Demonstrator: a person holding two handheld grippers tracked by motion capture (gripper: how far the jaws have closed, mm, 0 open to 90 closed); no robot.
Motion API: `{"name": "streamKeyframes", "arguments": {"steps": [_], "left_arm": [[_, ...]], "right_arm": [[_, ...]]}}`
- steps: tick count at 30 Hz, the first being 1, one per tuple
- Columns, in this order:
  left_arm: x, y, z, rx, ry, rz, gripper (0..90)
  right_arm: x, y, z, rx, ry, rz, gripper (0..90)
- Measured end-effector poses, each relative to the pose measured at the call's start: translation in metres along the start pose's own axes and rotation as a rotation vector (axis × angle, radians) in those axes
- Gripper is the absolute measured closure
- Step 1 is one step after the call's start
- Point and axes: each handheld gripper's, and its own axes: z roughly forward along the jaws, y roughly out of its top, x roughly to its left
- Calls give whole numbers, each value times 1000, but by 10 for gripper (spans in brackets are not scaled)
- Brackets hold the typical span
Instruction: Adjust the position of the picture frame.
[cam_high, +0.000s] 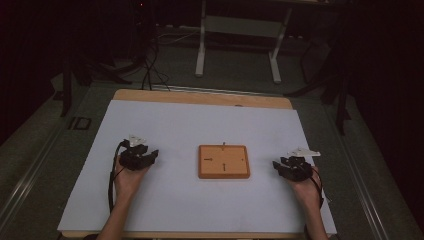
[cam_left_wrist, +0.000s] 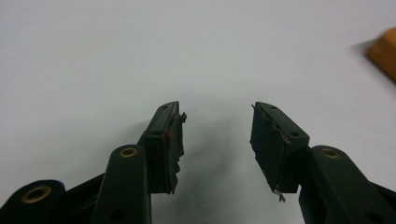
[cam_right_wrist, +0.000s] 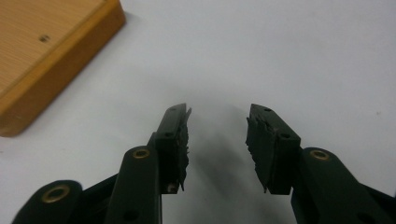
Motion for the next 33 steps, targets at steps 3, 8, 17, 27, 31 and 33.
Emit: {"name": "streamKeyframes", "arguments": {"steps": [3, 8, 17, 27, 31, 33], "left_arm": [[-3, 1, 0, 3, -31, 20, 523], [-7, 3, -2, 13, -68, 51, 531], [-20, 7, -6, -11, -118, 120, 559], [-28, 10, -12, -29, -156, 130, 593], [-33, 11, -11, -24, -174, 147, 589], [-34, 11, -11, -23, -178, 154, 588]], "right_arm": [[2, 2, -3, -16, 5, -7, 576], [4, 4, -5, -27, 5, -27, 567], [9, 8, -11, -56, 45, -41, 649], [18, 12, -9, -57, 70, -79, 689], [20, 13, -9, -59, 75, -87, 698], [20, 13, -9, -64, 77, -93, 698]]}}
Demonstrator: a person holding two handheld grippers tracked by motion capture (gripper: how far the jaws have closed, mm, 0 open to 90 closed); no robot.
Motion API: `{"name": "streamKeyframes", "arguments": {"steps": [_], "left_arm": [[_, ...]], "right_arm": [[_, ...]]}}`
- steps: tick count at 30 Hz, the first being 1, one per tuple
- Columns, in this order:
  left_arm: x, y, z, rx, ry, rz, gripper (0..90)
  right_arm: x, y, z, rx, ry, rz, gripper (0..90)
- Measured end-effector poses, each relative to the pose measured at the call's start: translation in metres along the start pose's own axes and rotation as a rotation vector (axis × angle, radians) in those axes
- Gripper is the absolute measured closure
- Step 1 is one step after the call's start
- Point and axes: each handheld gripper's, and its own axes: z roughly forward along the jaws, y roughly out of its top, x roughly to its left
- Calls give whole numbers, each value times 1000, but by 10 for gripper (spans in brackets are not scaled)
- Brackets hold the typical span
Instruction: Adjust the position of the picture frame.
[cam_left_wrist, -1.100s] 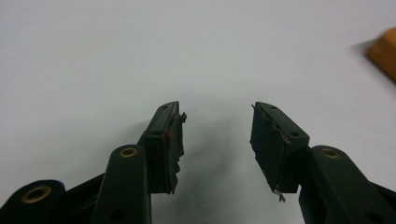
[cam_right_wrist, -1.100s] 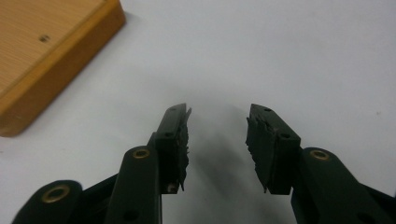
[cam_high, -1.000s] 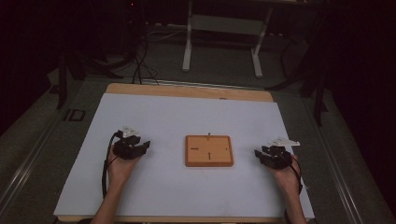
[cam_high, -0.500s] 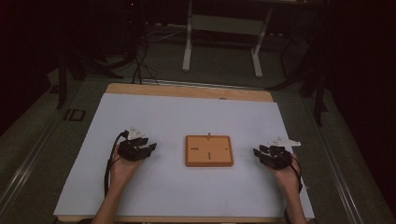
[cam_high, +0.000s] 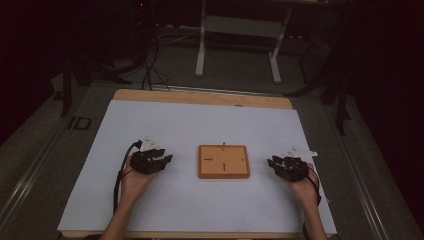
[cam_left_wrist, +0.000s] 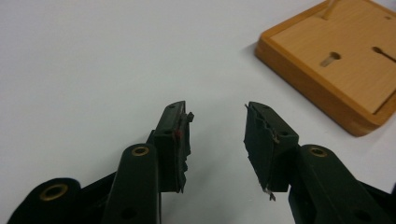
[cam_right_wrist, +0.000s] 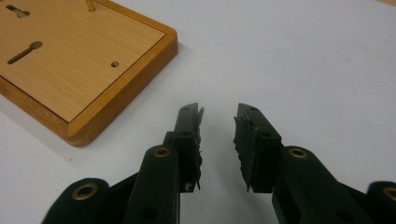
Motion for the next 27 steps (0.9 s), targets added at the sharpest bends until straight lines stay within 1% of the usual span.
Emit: {"name": "streamKeyframes", "arguments": {"steps": [2, 5, 6, 9, 11, 12, 15, 16, 17, 18, 21, 22, 24, 25, 27], "left_arm": [[-4, 3, 0, 3, -11, 13, 589], [-6, 4, 0, 5, -22, 18, 600], [-7, 6, 1, 9, -44, 19, 603], [-9, 8, 2, 17, -51, 28, 610], [-11, 10, 2, 18, -67, 30, 616], [-13, 13, 2, 14, -77, 34, 627], [-16, 16, 4, 15, -85, 45, 643], [-18, 20, 5, 12, -100, 49, 647], [-18, 20, 5, 12, -100, 49, 649], [-20, 23, 8, 15, -114, 51, 649], [-22, 26, 11, 19, -120, 58, 648], [-24, 30, 13, 25, -125, 61, 649], [-24, 31, 14, 24, -123, 60, 658], [-24, 33, 14, 22, -129, 53, 664], [-25, 38, 13, 2, -131, 54, 672]], "right_arm": [[0, 0, 0, -1, -1, 1, 697], [0, 0, 0, -2, 0, 7, 692], [0, 0, 0, -2, 0, 8, 692], [0, 1, 0, -4, -1, 7, 691], [0, 1, -1, -7, -1, 9, 691], [0, 1, -2, -12, 2, 13, 689], [0, 1, -2, -14, 5, 16, 687], [1, 2, -1, -12, 8, 15, 685], [1, 2, -1, -12, 8, 15, 685], [2, 2, 0, -12, 12, 13, 682], [3, 4, 0, -13, 18, 9, 681], [4, 4, 0, -15, 20, 9, 680], [4, 4, 0, -16, 21, 8, 678], [4, 4, 0, -15, 21, 7, 675], [5, 5, 0, -18, 19, 7, 667]]}}
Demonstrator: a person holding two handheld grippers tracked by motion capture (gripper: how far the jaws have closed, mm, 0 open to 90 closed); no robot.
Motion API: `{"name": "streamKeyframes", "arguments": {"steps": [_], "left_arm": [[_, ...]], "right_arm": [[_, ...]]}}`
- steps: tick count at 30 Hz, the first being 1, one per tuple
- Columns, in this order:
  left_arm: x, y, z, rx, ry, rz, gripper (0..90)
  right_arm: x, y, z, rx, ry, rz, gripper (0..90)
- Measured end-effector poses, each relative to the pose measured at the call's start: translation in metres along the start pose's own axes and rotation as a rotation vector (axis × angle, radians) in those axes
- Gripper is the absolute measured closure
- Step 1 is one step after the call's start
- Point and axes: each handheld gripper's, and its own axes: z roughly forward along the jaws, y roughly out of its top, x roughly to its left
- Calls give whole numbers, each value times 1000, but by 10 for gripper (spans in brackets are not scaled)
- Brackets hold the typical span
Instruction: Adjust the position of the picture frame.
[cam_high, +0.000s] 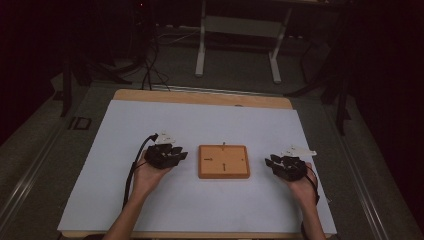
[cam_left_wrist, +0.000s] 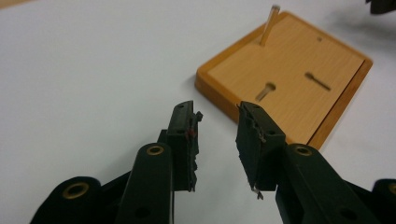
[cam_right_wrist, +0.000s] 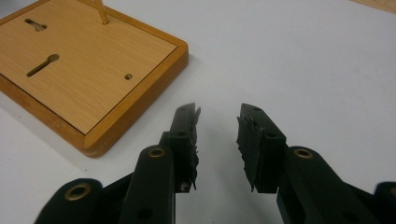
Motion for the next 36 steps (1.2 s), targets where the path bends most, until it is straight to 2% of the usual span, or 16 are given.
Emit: {"name": "streamKeyframes", "arguments": {"steps": [6, 22, 36], "left_arm": [[-1, 7, 0, -3, 0, 18, 667], [-11, 30, 15, 28, -52, 90, 649], [-15, 41, 29, 45, -77, 107, 641]], "right_arm": [[0, 0, 0, 0, 3, -2, 666], [-1, -1, -1, 3, 10, -5, 649], [3, 1, 1, 11, 20, -23, 649]]}}
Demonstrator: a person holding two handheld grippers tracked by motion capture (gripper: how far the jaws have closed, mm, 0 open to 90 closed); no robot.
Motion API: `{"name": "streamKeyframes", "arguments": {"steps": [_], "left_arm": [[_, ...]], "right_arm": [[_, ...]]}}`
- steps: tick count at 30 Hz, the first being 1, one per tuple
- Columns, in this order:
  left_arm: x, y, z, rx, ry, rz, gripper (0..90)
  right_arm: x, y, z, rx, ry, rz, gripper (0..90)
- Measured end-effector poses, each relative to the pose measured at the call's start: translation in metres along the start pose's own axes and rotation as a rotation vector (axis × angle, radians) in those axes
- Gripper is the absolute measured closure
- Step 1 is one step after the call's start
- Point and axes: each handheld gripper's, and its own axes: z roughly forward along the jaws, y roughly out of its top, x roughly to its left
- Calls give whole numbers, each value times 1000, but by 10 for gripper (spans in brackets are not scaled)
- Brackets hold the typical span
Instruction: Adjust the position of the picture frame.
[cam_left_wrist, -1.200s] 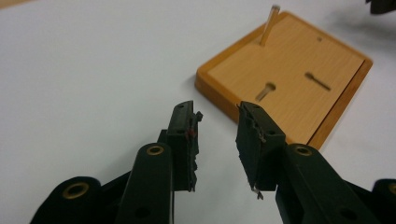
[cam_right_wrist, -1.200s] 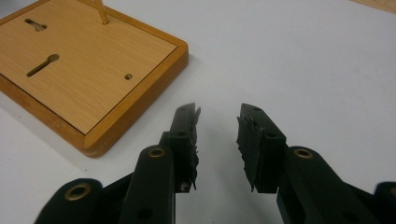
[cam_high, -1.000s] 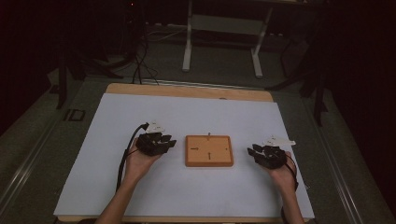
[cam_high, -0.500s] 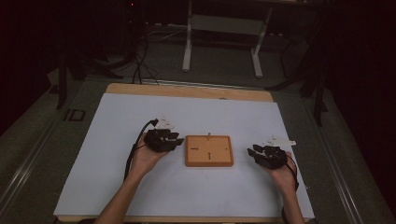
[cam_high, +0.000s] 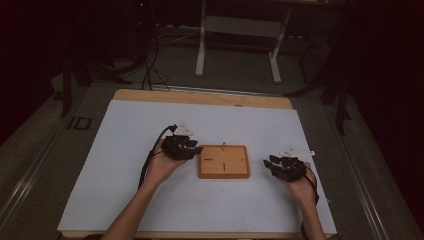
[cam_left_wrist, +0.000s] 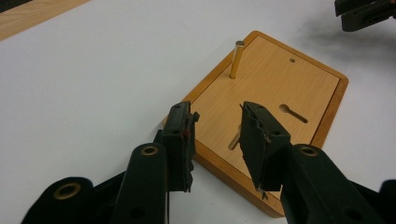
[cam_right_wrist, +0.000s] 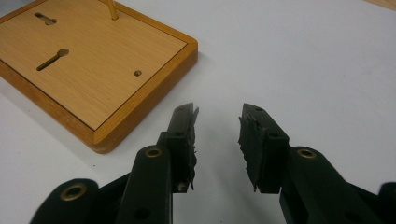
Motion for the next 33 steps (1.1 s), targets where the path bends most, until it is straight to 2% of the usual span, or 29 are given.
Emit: {"name": "streamKeyframes", "arguments": {"steps": [7, 19, 33], "left_arm": [[-2, 11, 7, 9, -3, 27, 647], [-7, 19, 21, 33, 0, 60, 642], [-8, 24, 36, 51, -15, 52, 627]], "right_arm": [[0, 0, 0, 0, 3, 0, 647], [1, 0, 0, 2, 7, -4, 647], [2, 1, 1, 5, 14, -11, 645]]}}
